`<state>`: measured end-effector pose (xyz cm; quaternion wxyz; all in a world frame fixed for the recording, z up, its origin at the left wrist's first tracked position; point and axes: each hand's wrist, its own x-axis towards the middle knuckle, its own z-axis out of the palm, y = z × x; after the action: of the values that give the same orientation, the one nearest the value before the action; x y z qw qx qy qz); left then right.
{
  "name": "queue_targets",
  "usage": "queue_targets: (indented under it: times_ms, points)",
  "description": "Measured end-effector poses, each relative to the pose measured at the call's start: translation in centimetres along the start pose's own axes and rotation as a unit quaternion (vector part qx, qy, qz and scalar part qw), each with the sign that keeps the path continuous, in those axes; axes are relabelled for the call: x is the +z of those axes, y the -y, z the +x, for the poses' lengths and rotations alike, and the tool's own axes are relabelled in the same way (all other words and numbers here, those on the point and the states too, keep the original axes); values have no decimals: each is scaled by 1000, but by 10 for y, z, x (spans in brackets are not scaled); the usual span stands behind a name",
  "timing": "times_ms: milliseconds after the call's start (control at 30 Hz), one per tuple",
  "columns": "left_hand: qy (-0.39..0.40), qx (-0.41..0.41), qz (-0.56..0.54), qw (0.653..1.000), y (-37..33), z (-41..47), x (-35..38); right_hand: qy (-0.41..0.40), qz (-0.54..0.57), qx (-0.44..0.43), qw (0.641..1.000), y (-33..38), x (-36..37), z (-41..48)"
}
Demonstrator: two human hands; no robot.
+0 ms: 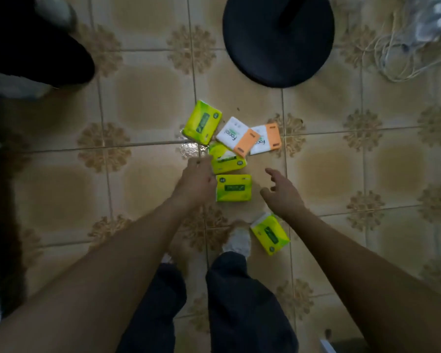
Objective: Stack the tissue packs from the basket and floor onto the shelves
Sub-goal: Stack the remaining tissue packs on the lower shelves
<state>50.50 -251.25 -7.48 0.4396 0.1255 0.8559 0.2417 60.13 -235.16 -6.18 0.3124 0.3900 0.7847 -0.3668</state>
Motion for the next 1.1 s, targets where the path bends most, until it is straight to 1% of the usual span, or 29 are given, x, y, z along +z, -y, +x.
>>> queue_targets:
  times_ms: [100, 233, 267, 367, 433, 500, 533, 600, 667, 700, 800, 833, 900, 967, 1033, 1100]
  points:
    - [-32, 35, 43, 998, 16, 103, 39, -36, 42, -18, 998, -23, 30, 85]
    - [-35, 85, 123, 988, 33, 200, 72, -54, 145, -34, 987, -36, 70, 163]
    - [-34, 81, 129, 988, 35, 216, 79, -59, 180, -37, 981, -37, 77, 177]
    - [-42, 20, 113, 993, 38, 238, 95, -55, 281, -12, 958, -39, 92, 199]
    - [-73, 5, 88, 993, 34, 243, 100, -75, 311, -2, 947, -38, 95, 202]
    - [-104, 7, 51, 993, 30, 236, 99, -99, 335, 7, 937, -37, 92, 196]
    - [-107, 11, 22, 994, 29, 227, 98, -104, 346, 15, 932, -37, 89, 188]
    - [-81, 12, -74, 994, 28, 204, 95, -116, 354, 27, 928, -35, 78, 167]
    - [-68, -1, -185, 980, 21, 158, 77, -105, 352, 40, 929, -26, 65, 129]
    - [-72, -7, -219, 973, 15, 133, 64, -93, 350, 44, 931, -19, 59, 107]
    - [-52, -45, -259, 964, -3, 47, 25, -58, 326, 49, 942, 8, 33, 25]
    - [-37, -45, -283, 957, -10, 17, 11, -53, 315, 43, 946, 19, 22, -6]
    - [-21, -37, -320, 946, -24, -44, -19, -56, 305, 20, 951, 46, -6, -67]
    - [-14, -48, -368, 928, -47, -108, -57, -71, 302, 17, 950, 74, -34, -123]
    - [-43, -51, -385, 921, -72, -171, -92, -83, 321, 26, 943, 103, -61, -179]
    - [-87, -70, -406, 907, -90, -223, -122, -71, 342, 23, 937, 126, -80, -229]
